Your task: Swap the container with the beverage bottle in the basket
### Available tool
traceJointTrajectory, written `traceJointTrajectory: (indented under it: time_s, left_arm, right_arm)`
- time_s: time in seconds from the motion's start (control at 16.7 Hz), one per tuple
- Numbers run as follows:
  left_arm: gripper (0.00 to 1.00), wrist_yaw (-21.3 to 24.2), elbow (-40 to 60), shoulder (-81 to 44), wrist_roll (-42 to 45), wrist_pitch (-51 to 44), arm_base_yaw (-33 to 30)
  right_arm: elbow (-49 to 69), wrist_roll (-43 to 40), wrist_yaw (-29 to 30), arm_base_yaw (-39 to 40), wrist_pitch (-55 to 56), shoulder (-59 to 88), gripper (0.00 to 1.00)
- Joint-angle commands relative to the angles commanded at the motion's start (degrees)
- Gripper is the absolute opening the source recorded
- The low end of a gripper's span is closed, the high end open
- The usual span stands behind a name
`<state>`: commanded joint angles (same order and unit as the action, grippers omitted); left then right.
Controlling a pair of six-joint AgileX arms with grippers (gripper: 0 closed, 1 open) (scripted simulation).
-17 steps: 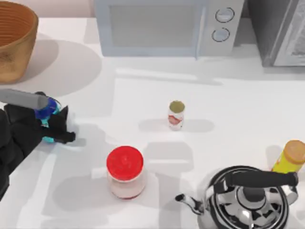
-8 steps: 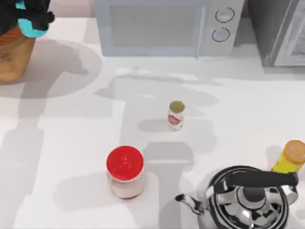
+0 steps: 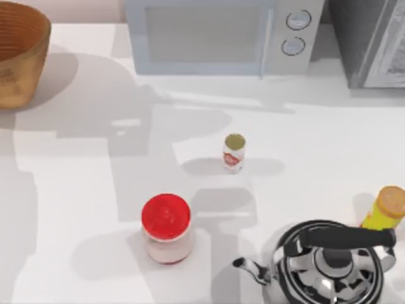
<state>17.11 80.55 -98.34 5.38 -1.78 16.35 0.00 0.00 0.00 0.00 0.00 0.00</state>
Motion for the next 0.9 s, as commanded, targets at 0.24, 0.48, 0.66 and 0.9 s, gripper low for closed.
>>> traceJointTrajectory:
  time_s: [0.24, 0.48, 0.66, 0.9]
  left_arm:
    - [0.00, 0.0, -0.1, -0.1, 0.1, 0.1, -0.2]
    - [0.00, -0.6, 1.2, -3.6, -0.2, 2.4, -0.8]
    - [0.00, -1.5, 2.9, -8.3, -0.6, 5.6, -1.7]
    - [0.00, -2.0, 3.7, -11.0, -0.8, 7.5, -2.3]
  right_arm:
    - [0.0, 0.0, 0.0, 0.0, 0.0, 0.0, 1.00]
    - [0.0, 0.0, 0.0, 0.0, 0.0, 0.0, 1.00]
    - [0.0, 0.0, 0.0, 0.0, 0.0, 0.0, 1.00]
    - [0.0, 0.0, 0.0, 0.0, 0.0, 0.0, 1.00]
